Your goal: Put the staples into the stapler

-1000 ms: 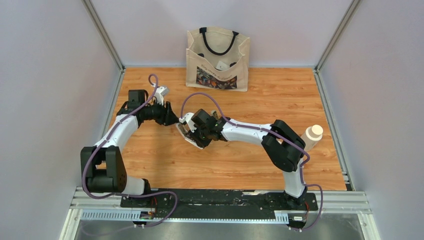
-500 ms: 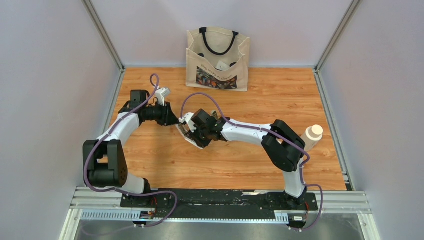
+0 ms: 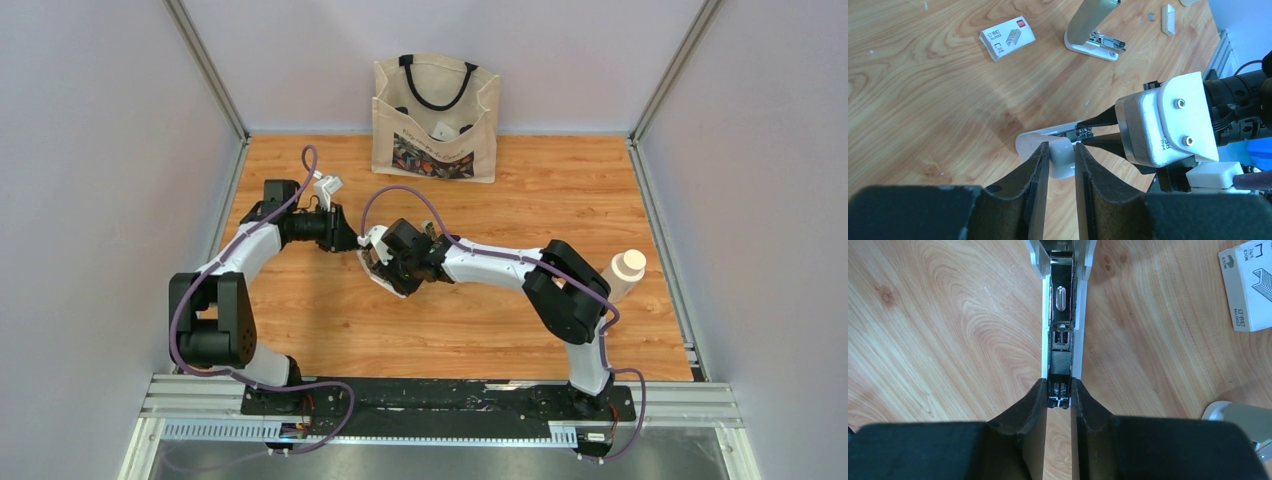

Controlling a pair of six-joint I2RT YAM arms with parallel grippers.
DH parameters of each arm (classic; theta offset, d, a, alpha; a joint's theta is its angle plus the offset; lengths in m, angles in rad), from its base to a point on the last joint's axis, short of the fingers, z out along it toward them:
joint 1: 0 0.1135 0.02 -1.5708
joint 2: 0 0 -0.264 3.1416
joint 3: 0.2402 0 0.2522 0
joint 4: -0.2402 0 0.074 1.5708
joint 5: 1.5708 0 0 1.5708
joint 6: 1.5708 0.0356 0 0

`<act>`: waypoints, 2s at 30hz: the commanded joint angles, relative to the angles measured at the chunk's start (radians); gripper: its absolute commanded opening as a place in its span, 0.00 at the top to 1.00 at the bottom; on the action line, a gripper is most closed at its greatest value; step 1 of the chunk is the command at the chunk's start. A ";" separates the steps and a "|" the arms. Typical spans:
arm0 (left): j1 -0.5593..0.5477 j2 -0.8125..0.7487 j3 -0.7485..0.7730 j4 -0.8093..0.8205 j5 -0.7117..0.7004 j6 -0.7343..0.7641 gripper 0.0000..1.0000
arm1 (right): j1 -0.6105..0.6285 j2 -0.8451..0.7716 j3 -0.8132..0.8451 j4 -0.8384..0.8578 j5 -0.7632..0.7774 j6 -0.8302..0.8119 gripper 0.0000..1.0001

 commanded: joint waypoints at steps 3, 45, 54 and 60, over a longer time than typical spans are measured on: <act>-0.036 0.028 0.038 -0.019 0.069 0.001 0.68 | 0.004 0.021 0.035 0.008 0.029 -0.002 0.80; 0.047 -0.046 0.112 -0.182 -0.026 0.107 0.39 | 0.001 -0.091 -0.004 0.004 0.017 -0.034 0.71; 0.047 -0.051 0.125 -0.200 -0.035 0.115 0.39 | 0.001 -0.137 -0.018 -0.016 0.028 -0.058 0.70; 0.047 -0.054 0.148 -0.209 -0.032 0.112 0.39 | -0.001 -0.194 -0.041 -0.041 0.046 -0.104 0.67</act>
